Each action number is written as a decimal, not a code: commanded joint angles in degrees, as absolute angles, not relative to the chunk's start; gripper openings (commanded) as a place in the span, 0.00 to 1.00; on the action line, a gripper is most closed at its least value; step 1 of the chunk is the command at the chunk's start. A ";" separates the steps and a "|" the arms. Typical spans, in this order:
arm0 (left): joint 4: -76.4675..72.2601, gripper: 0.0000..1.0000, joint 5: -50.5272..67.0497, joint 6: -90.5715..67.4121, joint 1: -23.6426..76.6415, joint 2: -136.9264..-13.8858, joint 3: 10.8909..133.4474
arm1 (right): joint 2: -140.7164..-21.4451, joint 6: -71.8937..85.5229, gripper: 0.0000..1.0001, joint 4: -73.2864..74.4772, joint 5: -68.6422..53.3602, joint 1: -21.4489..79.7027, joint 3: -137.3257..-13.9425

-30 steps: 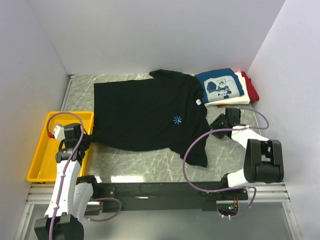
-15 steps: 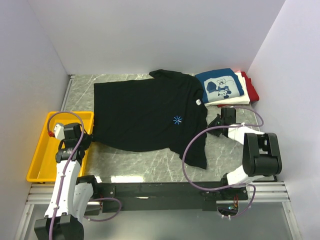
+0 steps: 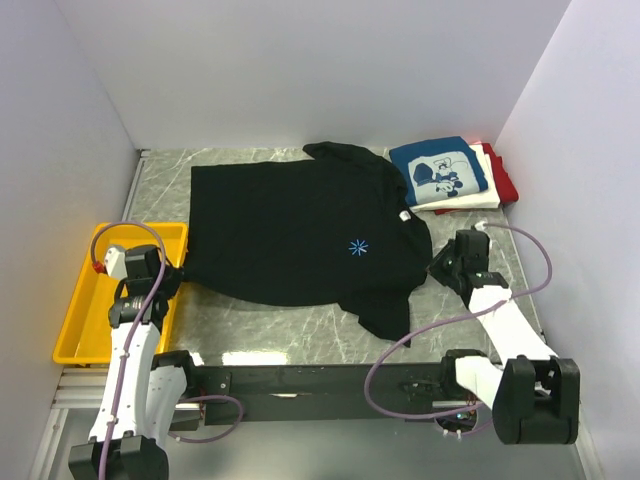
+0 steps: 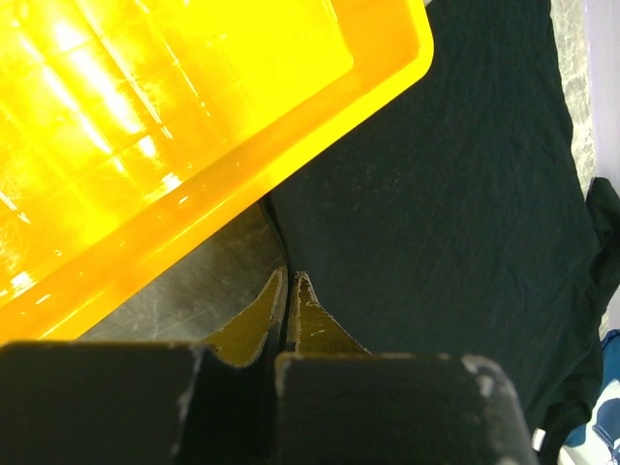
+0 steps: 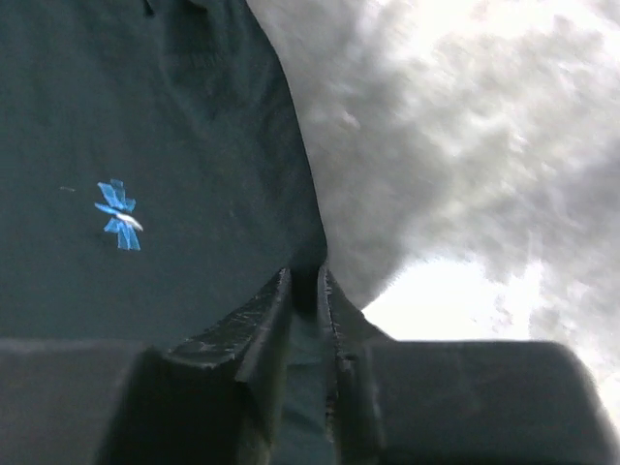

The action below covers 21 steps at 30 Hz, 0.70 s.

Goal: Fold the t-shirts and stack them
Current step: Flatten the tshirt out

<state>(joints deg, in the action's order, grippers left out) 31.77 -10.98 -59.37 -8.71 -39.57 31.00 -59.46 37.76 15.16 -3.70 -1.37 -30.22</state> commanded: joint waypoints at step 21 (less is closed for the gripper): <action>30.50 0.00 -11.60 -58.36 -8.96 -39.11 31.47 | -40.27 40.34 0.53 32.51 -19.50 -0.26 -18.37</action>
<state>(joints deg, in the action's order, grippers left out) 31.97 -10.85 -59.22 -8.71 -39.46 31.00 -44.03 38.96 27.16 -15.73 -0.84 -19.42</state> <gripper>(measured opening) 0.013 0.529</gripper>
